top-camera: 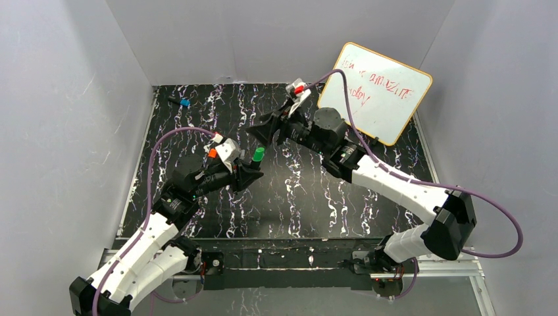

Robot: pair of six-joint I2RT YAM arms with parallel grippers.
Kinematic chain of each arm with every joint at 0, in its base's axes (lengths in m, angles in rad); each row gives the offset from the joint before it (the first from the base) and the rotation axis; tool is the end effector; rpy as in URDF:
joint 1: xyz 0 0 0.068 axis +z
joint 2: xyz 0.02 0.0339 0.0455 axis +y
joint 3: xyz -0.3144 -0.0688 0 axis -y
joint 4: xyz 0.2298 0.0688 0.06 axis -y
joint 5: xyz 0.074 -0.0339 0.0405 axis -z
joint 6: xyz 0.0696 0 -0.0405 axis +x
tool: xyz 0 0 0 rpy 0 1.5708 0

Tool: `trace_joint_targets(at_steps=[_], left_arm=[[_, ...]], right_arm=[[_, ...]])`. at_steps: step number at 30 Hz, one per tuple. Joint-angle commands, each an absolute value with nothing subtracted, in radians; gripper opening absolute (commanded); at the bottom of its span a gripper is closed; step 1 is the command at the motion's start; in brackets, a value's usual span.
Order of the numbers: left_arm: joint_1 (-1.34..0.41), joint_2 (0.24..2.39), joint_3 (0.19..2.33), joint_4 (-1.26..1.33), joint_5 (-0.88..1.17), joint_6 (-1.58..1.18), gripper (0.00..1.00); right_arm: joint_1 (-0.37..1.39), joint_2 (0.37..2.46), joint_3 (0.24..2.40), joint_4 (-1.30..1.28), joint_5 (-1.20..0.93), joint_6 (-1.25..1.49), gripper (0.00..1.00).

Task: Insert the pens into the pen caps
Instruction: Press the pen cap onto the pen.

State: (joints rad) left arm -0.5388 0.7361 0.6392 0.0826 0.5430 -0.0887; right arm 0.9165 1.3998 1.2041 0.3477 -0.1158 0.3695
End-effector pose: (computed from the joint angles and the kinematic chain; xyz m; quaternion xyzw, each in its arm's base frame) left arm 0.1147 -0.1105 0.3602 0.3366 0.6267 -0.3904 0.5844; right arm 0.2036 0.2787 0.4592 -0.2179 0.6143 0.4844 0.5836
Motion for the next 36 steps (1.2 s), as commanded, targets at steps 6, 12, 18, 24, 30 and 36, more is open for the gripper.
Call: trace_joint_targets(at_steps=[6, 12, 18, 24, 30, 36], left_arm=[[-0.536, 0.718, 0.673, 0.11, 0.554, -0.08, 0.0], [-0.536, 0.723, 0.669, 0.11, 0.547, -0.079, 0.0], [-0.535, 0.726, 0.677, 0.113, 0.536, -0.071, 0.0], [-0.536, 0.74, 0.696, 0.126, 0.527, -0.072, 0.0], [-0.536, 0.748, 0.708, 0.146, 0.513, -0.088, 0.0], [-0.535, 0.784, 0.747, 0.1, 0.502, -0.085, 0.0]], right_arm=[[0.838, 1.374, 1.253, 0.39, -0.141, 0.39, 0.73], [0.851, 1.376, 1.161, 0.396, -0.213, 0.458, 0.72], [0.9, 1.372, 1.025, 0.403, -0.246, 0.5, 0.72], [0.9, 1.357, 1.006, 0.393, -0.244, 0.499, 0.73], [0.905, 1.365, 1.02, 0.39, -0.248, 0.494, 0.72], [0.946, 1.37, 1.028, 0.347, -0.199, 0.449, 0.73]])
